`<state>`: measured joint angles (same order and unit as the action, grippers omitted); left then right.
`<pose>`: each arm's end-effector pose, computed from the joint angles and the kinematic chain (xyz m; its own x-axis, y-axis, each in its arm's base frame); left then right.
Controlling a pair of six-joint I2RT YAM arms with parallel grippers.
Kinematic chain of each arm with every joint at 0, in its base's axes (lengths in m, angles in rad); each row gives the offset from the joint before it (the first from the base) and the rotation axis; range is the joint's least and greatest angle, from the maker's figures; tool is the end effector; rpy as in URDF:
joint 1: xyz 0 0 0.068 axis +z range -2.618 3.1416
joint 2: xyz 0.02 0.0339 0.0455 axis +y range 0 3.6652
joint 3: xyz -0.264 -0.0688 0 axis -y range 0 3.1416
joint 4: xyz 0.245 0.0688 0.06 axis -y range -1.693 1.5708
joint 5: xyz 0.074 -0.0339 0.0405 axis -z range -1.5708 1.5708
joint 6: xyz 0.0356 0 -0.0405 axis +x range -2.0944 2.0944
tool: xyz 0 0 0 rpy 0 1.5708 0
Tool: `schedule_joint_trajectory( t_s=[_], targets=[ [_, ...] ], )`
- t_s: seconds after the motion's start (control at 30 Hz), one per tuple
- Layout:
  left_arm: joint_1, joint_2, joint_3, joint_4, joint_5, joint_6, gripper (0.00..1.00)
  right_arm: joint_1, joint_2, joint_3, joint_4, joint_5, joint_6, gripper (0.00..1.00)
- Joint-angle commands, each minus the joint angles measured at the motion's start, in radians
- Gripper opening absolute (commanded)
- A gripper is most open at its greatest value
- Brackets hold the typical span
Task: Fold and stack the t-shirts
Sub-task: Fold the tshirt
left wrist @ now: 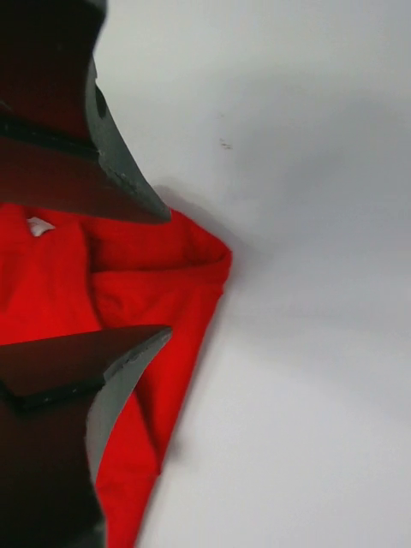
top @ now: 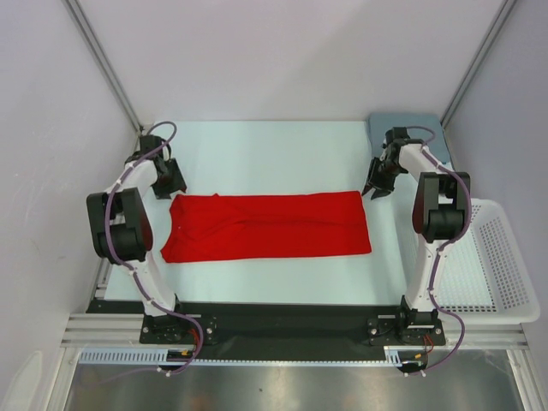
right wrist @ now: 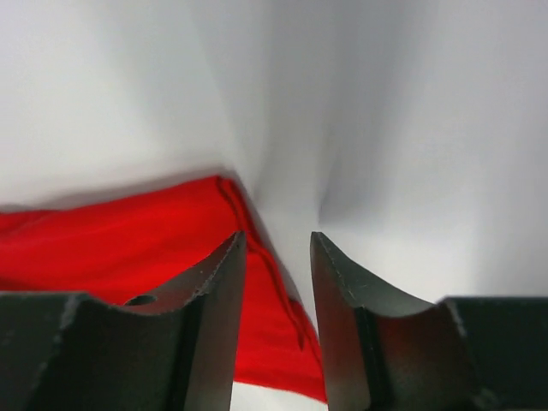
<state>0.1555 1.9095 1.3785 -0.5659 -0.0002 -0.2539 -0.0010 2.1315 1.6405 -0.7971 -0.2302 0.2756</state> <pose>0.3946 0.0619 0.1927 -0.8120 -0.3815 -0.4418 -0.3708 0.9216 -0.1145 0.4351 0.0077 0.1701 -0.9411 0.2659 -0.2088 0.2010 0.9367 0.2868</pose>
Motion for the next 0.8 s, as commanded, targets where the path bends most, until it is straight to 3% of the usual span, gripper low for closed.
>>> schedule_joint_trajectory(
  t_s=[0.0,0.13,0.2,0.27,0.37,0.47,0.77],
  targets=[
    [-0.027,-0.165,-0.034,-0.025,-0.020,0.015,0.57,0.077,-0.139,0.064,-0.073,0.043,-0.049,0.42],
    [-0.068,-0.256,-0.087,-0.052,0.072,0.022,0.59,0.162,-0.153,0.036,0.039,-0.156,-0.026,0.43],
    [-0.083,-0.280,-0.122,-0.058,0.136,0.030,0.59,0.214,-0.115,0.021,0.096,-0.329,0.028,0.41],
    [-0.105,-0.294,-0.154,-0.045,0.243,0.025,0.58,0.254,-0.072,0.016,0.186,-0.491,0.075,0.34],
    [-0.148,-0.297,-0.220,0.000,0.339,0.012,0.50,0.324,0.019,0.042,0.283,-0.628,0.151,0.15],
    [-0.195,-0.294,-0.288,0.050,0.414,-0.048,0.38,0.389,0.106,0.097,0.312,-0.702,0.189,0.04],
    [-0.214,-0.320,-0.380,0.060,0.387,-0.067,0.34,0.484,0.222,0.160,0.440,-0.733,0.332,0.04]
  ],
)
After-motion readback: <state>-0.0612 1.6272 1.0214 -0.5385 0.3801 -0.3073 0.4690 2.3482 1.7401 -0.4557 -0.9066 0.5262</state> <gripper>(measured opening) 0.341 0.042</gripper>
